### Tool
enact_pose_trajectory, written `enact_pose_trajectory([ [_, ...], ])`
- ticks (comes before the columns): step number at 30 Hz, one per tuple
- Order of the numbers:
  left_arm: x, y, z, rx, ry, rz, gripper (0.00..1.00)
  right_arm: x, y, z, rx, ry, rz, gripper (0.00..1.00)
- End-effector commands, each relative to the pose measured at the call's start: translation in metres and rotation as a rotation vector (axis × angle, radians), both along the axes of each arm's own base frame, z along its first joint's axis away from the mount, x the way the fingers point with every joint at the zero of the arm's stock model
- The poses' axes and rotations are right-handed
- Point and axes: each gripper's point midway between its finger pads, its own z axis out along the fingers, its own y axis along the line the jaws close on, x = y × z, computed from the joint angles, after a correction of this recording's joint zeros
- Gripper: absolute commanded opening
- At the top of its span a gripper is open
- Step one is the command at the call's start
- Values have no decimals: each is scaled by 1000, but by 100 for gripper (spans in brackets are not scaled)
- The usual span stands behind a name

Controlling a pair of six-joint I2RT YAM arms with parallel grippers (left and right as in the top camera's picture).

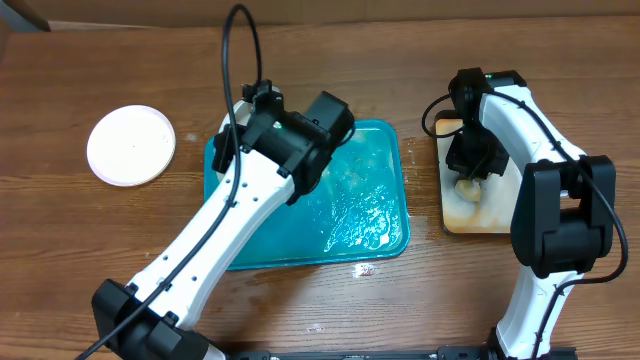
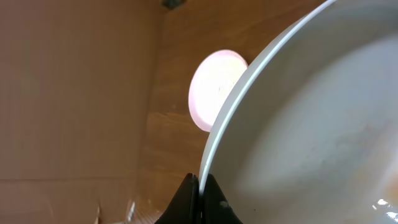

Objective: Clean dirty plates on tray and stack at the side

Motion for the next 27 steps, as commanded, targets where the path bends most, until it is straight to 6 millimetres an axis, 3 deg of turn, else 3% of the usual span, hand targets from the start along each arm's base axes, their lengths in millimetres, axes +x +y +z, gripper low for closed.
enact_pose_trajectory([
  [1,4,1,19,40,-76,-3,4,1,-1,5,1,-20,1,4],
  [3,3,1,19,44,-70,-4,4,1,-2,5,1,-20,0,9],
  [5,2,1,19,47,-65,-5,4,1,-2,5,1,-20,-3,38],
  [8,2,1,19,48,-63,-6,4,1,-4,5,1,-20,-7,47],
  [9,2,1,19,49,-63,-6,4,1,-5,5,1,-20,-9,70],
  [10,2,1,19,49,-62,-6,4,1,-5,5,1,-19,-9,100],
  [17,2,2,20,58,-66,-5,4,1,-7,5,1,-20,-16,100],
  [27,11,7,44,199,-125,-32,4,5,-16,4,2,-37,-43,100],
])
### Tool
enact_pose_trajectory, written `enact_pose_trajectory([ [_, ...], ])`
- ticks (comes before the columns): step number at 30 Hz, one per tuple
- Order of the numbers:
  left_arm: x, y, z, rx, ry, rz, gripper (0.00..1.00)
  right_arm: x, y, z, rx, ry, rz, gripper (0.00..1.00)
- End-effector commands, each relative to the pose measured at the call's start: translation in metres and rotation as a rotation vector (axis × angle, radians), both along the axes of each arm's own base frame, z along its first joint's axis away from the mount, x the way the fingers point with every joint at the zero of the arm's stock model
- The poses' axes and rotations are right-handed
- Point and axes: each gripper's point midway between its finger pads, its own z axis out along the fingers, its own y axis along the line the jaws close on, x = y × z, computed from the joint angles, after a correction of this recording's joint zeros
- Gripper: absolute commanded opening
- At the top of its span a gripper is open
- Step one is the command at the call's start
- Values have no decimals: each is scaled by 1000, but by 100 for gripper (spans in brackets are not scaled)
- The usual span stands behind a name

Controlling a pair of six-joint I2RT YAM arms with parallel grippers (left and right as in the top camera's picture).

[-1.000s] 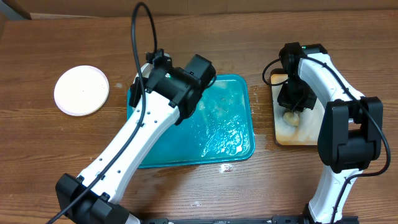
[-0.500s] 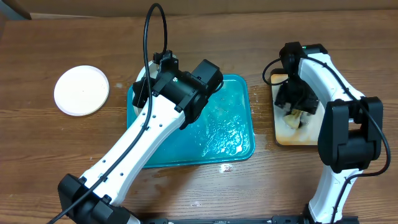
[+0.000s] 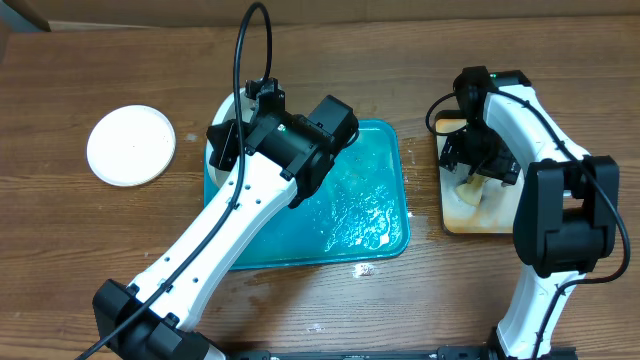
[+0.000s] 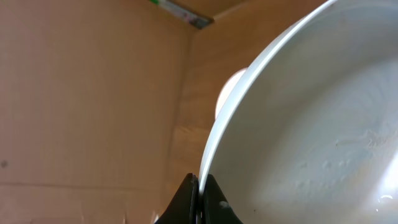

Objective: Clean dirty plates on tray and stack at the side

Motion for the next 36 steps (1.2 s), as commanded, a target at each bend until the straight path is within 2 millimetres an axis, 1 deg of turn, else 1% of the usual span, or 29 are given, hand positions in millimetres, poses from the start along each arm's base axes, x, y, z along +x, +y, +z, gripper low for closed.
enact_pose_trajectory([
  [1,6,0,23,82,-56,-24,4,1,-10,5,-1,-21,-31,100],
  [12,8,-3,23,93,-42,-42,4,-1,-19,4,40,-19,-84,100],
  [17,8,-3,23,94,-41,-43,4,-1,-16,3,57,-18,-87,100],
  [28,7,-4,23,94,-40,-43,4,-4,-16,4,57,-4,-87,100],
  [36,9,-8,23,79,-53,-51,4,-4,-16,4,56,-4,-87,100],
])
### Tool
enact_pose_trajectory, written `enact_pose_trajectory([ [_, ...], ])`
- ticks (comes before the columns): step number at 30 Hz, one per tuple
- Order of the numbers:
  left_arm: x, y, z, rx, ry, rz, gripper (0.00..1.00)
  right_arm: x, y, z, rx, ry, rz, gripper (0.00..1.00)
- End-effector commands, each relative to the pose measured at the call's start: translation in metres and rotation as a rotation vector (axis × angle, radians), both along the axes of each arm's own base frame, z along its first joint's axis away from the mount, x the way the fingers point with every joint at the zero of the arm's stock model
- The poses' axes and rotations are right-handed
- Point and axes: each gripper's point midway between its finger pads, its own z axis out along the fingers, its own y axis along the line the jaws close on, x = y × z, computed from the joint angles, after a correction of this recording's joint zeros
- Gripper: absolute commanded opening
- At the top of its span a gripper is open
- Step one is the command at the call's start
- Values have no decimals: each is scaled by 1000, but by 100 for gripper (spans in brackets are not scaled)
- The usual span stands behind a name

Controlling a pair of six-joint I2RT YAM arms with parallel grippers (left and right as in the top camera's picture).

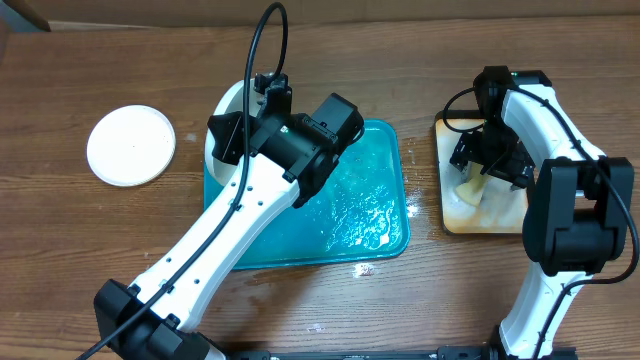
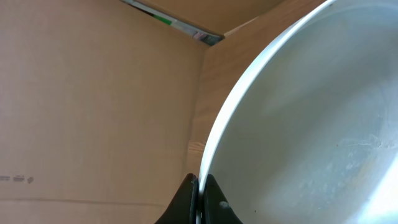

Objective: Clean dirty plates on tray and stack at the side
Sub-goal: 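Carry the white plate left with the left gripper over the plate stack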

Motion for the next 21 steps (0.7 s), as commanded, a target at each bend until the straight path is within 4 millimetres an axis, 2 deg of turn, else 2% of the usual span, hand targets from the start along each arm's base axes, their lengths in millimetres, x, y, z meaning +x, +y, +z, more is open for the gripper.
enact_pose_trajectory([
  [1,2,-3,12,-1,-41,-9,4,0,0,5,5,-16,-7,100],
  [6,5,-5,15,-100,-43,-2,4,0,2,5,16,-14,-8,100],
  [11,7,0,27,-309,-34,23,4,1,8,5,57,-15,9,100],
  [14,5,1,30,-535,9,34,4,2,8,6,61,-20,9,100],
  [18,3,-4,32,-925,81,31,4,5,9,8,70,-27,41,100],
  [21,4,-1,39,-1154,123,-36,4,8,11,8,86,-33,80,100],
])
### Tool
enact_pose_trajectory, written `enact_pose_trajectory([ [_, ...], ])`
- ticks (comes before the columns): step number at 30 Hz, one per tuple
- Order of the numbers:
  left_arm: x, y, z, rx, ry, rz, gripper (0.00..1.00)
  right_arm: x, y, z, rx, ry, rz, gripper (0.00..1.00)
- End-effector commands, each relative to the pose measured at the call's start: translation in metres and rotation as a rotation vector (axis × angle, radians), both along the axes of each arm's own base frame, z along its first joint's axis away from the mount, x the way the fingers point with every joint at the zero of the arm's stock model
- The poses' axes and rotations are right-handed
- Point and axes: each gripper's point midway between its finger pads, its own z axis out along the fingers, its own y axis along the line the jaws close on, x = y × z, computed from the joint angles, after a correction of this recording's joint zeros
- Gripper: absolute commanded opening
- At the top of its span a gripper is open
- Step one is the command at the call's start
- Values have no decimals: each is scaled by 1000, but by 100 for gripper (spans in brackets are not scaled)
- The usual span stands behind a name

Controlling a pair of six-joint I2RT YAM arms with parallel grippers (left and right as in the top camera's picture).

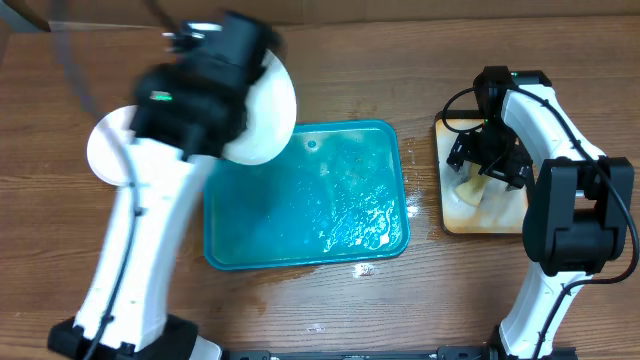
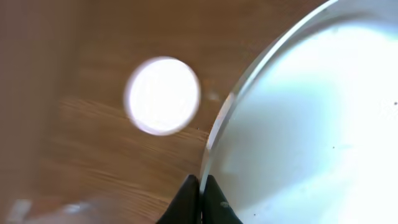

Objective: Clean dirty plates on tray and stack at the side
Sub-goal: 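Carry the white plate left with the left gripper over the plate stack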

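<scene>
My left gripper (image 2: 200, 198) is shut on the rim of a white plate (image 2: 311, 118), which it holds on edge. In the overhead view that plate (image 1: 268, 112) hangs above the table by the far left corner of the teal tray (image 1: 260, 225), and the arm is motion-blurred. A second white plate (image 1: 104, 150) lies flat on the table to the left, also seen as the second white plate (image 2: 163, 95) past the held rim. My right gripper (image 1: 484, 162) is over a pale sponge (image 1: 466, 186) on a wooden board (image 1: 485, 215); its jaws are hidden.
The tray holds a wet, soapy film (image 1: 360, 215) and no plates. A few water drops (image 1: 364, 268) lie on the table at its front edge. A cardboard wall (image 1: 400, 8) runs along the back of the table.
My left arm has gone left and up with the plate, from over the tray's far left corner to beyond the tray's edge, toward the plate lying on the table. The right arm is unchanged.
My left gripper held the plate by its rim over the tray's far left corner at every earlier moment, tilting it more upright each time. The right gripper shifted slightly right over the sponge on the board. Now the held plate is off the tray, near the plate at the left.
</scene>
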Motion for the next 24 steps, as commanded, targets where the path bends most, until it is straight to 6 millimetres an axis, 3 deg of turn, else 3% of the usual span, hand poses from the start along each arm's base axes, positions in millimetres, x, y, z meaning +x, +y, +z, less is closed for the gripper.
enact_pose_trajectory([
  [1,-6,-26,8,-393,19,-181,4,8,2,10,26,-41,45,100],
  [4,-5,-4,17,-530,-11,-220,4,15,9,13,73,-67,86,100],
  [6,-7,24,17,-569,-29,-191,4,22,18,17,131,-99,120,100],
  [9,-11,68,5,-558,-29,-107,4,33,30,26,196,-155,140,100],
  [12,-10,98,-14,-598,-35,-27,4,43,41,41,260,-222,190,100],
  [16,-1,129,-58,-621,-30,37,4,53,47,70,287,-304,223,100],
  [24,1,146,-163,-638,40,137,4,53,47,140,276,-425,242,100],
])
